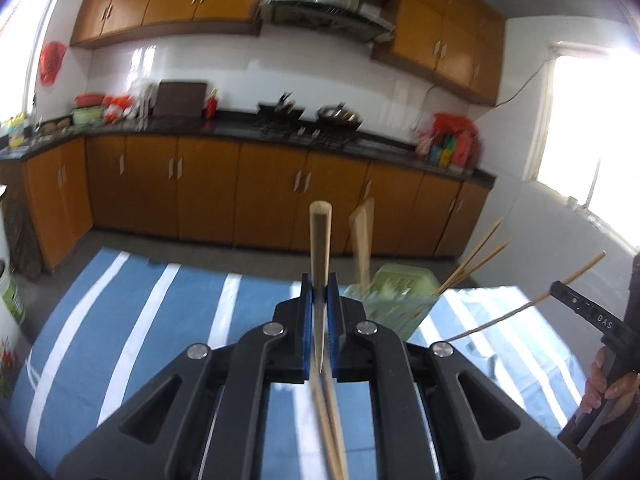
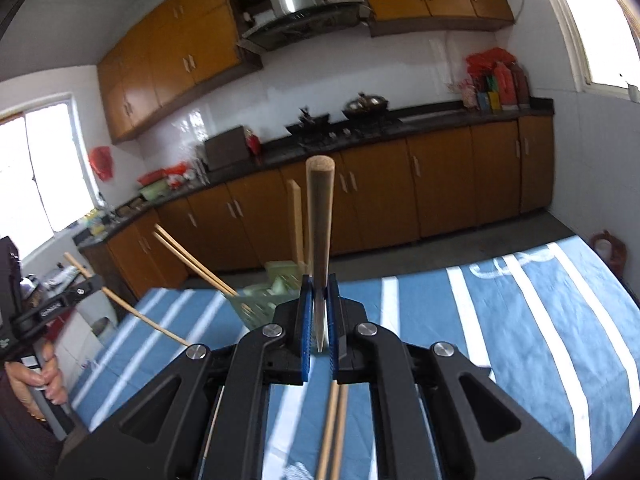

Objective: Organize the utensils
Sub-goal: 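Lower both chopsticks into the green holder and open both tools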

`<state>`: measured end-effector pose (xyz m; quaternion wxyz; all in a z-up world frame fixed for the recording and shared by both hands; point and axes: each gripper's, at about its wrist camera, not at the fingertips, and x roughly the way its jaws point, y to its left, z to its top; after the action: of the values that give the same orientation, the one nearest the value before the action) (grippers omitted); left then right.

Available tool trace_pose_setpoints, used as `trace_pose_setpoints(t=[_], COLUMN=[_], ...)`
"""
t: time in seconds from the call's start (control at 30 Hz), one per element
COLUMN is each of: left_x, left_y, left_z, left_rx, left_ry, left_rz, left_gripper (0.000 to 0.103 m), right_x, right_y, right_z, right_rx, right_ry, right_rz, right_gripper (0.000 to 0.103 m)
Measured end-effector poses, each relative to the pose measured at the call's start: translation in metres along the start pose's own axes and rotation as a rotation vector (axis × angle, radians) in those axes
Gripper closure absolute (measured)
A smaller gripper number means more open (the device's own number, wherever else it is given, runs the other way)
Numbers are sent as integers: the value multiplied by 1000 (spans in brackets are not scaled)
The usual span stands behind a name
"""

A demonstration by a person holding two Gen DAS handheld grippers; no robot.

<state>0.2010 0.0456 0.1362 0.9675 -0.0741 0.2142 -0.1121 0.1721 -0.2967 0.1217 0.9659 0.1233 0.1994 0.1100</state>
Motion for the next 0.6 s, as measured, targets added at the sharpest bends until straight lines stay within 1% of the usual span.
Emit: trace_pose_setpoints(t=[0.07,0.13,0.17,0.27,0.37,0.43,0.5,0.6], left_x=[-7,-9,-9,-2,14,29,46,69], left_y=[-12,-22,-28,-39,-52,-59,-62,-61], left_z=[17,29,39,57,69,70,67,55], left_rx=[5,4,-2,-32,-38,-22,-12,-24], left_ry=[-48,-90,-120,-152,-160,-156,-142,-91], left_rz=[-20,-31,-33,-57,-59,-36,-19,-18], left_gripper=[95,95,95,95,95,95,95,95], right_x=[-10,-15,-16,-6,16,36,50,70], right_y=[10,19,25,38,46,48,51,49], right_z=[17,29,37,49,55,55,51,45], right_rx=[-7,-14,-21,-46,-77,-95,-105,-104], right_ry=[-43,-85,-112,-144,-117,-77,-39,15], right_rz=[43,63,66,59,31,-1,-18,-26], right_gripper=[96,96,96,96,96,96,96,96])
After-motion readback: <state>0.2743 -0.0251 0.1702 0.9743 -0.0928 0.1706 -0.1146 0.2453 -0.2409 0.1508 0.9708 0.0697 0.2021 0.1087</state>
